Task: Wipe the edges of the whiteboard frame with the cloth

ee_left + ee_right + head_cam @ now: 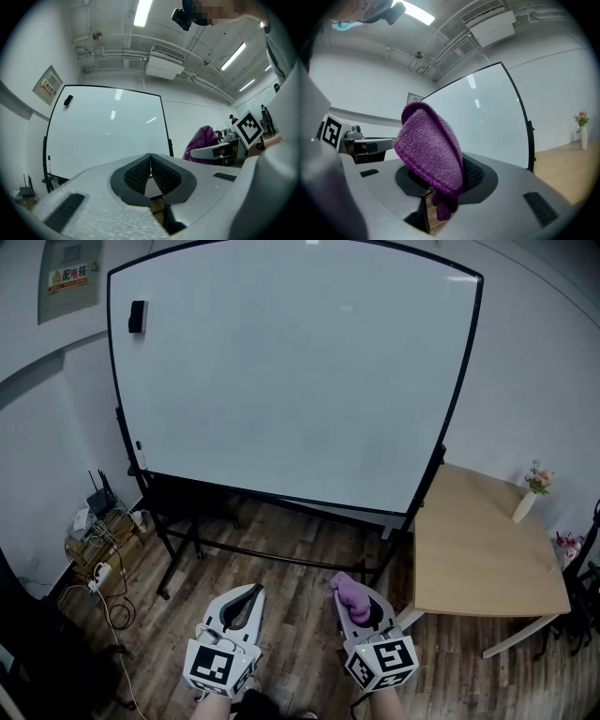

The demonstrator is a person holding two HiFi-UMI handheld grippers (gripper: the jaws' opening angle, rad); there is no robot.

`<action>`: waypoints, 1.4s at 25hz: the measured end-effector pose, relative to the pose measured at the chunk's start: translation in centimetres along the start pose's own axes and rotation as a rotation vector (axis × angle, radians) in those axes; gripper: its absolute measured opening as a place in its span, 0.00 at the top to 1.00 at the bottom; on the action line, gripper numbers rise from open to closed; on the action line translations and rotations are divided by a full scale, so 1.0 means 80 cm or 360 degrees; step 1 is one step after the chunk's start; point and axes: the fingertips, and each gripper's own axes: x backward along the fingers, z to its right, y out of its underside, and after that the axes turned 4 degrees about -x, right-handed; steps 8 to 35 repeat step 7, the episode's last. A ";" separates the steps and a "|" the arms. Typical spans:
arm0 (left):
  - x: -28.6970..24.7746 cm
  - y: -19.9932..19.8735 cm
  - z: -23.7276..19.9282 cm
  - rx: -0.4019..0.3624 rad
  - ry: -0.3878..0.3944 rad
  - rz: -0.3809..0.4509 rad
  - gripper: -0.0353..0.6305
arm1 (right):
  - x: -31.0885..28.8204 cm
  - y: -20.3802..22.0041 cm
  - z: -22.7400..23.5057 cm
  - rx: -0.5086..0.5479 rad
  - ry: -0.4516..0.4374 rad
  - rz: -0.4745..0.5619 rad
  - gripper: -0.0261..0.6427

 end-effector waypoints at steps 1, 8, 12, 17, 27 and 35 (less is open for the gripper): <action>0.000 0.000 0.000 0.0000 -0.0001 0.0001 0.92 | 0.001 0.000 0.000 0.0003 0.0000 0.0000 0.78; -0.002 -0.002 0.007 0.0034 0.0002 -0.0044 0.92 | 0.004 -0.002 0.003 0.0006 -0.0002 0.0000 0.78; -0.002 -0.002 0.007 0.0034 0.0002 -0.0044 0.92 | 0.004 -0.002 0.003 0.0006 -0.0002 0.0000 0.78; -0.002 -0.002 0.007 0.0034 0.0002 -0.0044 0.92 | 0.004 -0.002 0.003 0.0006 -0.0002 0.0000 0.78; -0.002 -0.002 0.007 0.0034 0.0002 -0.0044 0.92 | 0.004 -0.002 0.003 0.0006 -0.0002 0.0000 0.78; -0.002 -0.002 0.007 0.0034 0.0002 -0.0044 0.92 | 0.004 -0.002 0.003 0.0006 -0.0002 0.0000 0.78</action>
